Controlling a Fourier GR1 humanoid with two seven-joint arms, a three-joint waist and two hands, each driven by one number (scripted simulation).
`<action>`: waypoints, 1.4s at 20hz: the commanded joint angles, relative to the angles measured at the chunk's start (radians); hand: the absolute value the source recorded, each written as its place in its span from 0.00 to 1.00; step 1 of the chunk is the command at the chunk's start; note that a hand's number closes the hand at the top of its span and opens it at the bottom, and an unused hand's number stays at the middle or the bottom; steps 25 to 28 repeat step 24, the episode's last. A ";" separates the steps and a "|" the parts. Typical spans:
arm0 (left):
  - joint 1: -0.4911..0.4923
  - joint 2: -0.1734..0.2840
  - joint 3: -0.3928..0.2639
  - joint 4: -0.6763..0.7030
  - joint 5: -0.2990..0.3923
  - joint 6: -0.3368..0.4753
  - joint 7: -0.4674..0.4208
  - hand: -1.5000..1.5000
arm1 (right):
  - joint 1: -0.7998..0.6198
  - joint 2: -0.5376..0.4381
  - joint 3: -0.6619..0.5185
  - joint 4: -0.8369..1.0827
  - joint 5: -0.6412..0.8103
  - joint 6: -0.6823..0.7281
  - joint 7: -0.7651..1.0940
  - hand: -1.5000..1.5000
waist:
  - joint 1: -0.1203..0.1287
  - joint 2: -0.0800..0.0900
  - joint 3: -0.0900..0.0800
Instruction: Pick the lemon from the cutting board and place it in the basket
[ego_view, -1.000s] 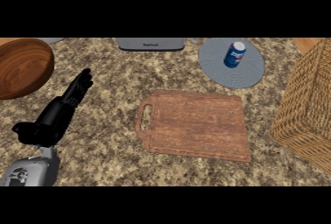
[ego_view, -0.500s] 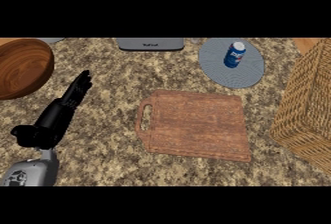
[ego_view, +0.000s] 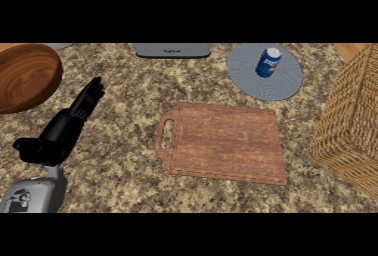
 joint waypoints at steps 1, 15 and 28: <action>0.038 -0.027 -0.033 -0.030 -0.029 0.017 -0.021 0.50 | -0.045 -0.025 -0.097 0.149 -0.060 -0.112 -0.119 1.00 | 0.008 0.002 0.001; 0.029 -0.045 -0.035 -0.049 -0.030 0.027 0.034 0.50 | -0.131 -0.121 -0.080 0.288 -0.252 -0.029 -0.295 0.00 | -0.001 -0.003 -0.001; 0.044 -0.032 -0.019 0.004 -0.052 0.030 -0.037 0.50 | -0.039 -0.186 -0.255 0.246 -0.470 0.094 -0.177 0.00 | -0.018 -0.006 -0.001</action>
